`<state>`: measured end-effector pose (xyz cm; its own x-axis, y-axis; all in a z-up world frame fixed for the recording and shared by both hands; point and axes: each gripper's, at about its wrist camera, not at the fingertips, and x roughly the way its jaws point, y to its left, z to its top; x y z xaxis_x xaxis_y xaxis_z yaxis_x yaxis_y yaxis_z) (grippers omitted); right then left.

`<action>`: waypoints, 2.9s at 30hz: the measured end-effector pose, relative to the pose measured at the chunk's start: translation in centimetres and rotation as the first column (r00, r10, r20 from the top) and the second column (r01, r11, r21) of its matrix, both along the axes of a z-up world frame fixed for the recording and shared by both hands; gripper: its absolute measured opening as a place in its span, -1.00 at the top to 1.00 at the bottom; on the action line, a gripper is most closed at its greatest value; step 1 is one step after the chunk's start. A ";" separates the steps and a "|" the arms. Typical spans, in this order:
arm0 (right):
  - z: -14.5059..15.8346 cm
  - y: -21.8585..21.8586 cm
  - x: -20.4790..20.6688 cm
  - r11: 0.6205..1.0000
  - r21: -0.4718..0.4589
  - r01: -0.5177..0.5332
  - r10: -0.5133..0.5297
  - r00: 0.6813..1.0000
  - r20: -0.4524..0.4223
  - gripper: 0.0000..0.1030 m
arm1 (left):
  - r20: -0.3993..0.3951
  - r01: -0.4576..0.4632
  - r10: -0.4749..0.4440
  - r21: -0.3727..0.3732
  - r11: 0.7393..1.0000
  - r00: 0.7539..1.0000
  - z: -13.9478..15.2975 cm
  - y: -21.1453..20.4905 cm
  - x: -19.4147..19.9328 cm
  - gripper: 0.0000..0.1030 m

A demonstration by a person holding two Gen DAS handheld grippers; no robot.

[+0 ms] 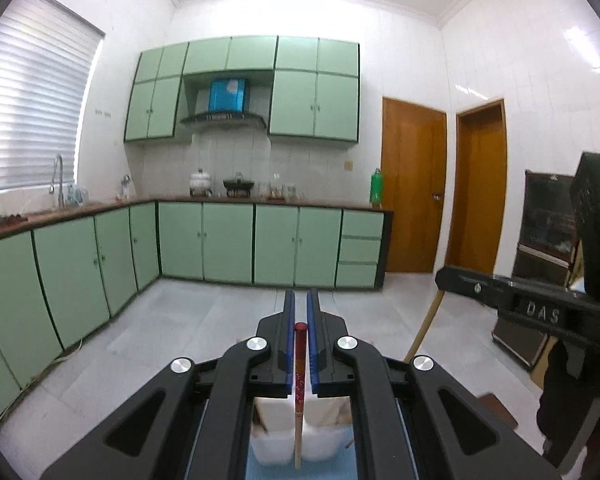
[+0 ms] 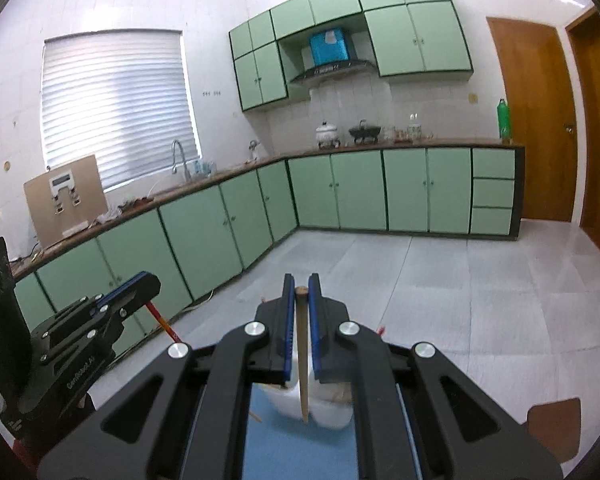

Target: Organize utensils

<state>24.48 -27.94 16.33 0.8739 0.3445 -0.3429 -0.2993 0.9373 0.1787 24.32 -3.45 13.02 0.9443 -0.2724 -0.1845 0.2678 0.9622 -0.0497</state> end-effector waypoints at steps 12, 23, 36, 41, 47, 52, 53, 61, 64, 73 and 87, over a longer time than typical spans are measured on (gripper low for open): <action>-3.3 0.7 7.7 0.998 -0.035 0.043 -0.044 0.999 -0.017 0.89 | 0.042 -0.049 0.048 0.021 0.999 0.998 -2.7 -1.8 7.6 0.89; -8.7 2.9 8.7 0.996 -0.085 0.030 -0.040 0.992 -0.116 0.87 | -0.108 -0.028 0.033 0.050 0.998 0.994 -9.0 -1.7 10.2 0.88; -11.7 1.0 3.2 0.985 -0.123 0.123 -0.136 0.985 -0.108 -0.27 | -0.177 -0.067 0.073 0.044 0.997 0.981 -11.1 1.4 5.4 -0.36; -13.0 0.0 -1.1 0.983 -0.119 0.139 -0.151 0.984 -0.098 -0.76 | -0.199 -0.097 0.105 0.051 0.994 0.974 -12.2 2.5 1.2 -0.66; -14.6 0.4 -6.5 0.986 -0.114 0.124 -0.137 0.984 -0.112 -0.89 | -0.244 -0.095 0.102 0.040 0.995 0.964 -13.1 3.3 -2.9 -0.88; -15.6 0.4 -10.2 0.989 -0.082 0.126 -0.138 0.978 -0.154 -0.89 | -0.267 -0.099 0.107 0.043 0.994 0.958 -13.6 3.6 -6.3 -0.88; -15.7 0.5 -10.8 0.988 -0.080 0.129 -0.141 0.977 -0.160 -0.89 | -0.269 -0.103 0.113 0.049 0.993 0.956 -13.8 3.7 -7.1 -0.88; -16.0 1.3 -15.9 0.981 -0.119 0.150 -0.170 0.970 -0.174 -0.89 | -0.276 -0.124 0.137 0.066 0.990 0.951 -13.2 4.3 -11.1 -0.88; -15.8 1.8 -17.2 0.979 -0.141 0.147 -0.170 0.970 -0.171 -0.89 | -0.277 -0.130 0.142 0.063 0.990 0.950 -13.1 4.6 -12.5 -0.88; -14.2 3.1 -20.3 0.975 -0.163 0.149 -0.173 0.975 -0.142 -0.89 | -0.241 -0.149 0.169 0.100 0.984 0.956 -11.8 4.1 -15.7 -0.88; -12.6 3.6 -22.5 0.978 -0.160 0.137 -0.155 0.983 -0.103 -0.89 | -0.173 -0.158 0.180 0.136 0.978 0.968 -10.4 3.0 -18.8 -0.88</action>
<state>2.02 -24.34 3.70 0.8632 0.1525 -0.4813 -0.1431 0.9881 0.0563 5.48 -0.44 2.62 0.9218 -0.0770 -0.3801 0.0980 0.9945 0.0363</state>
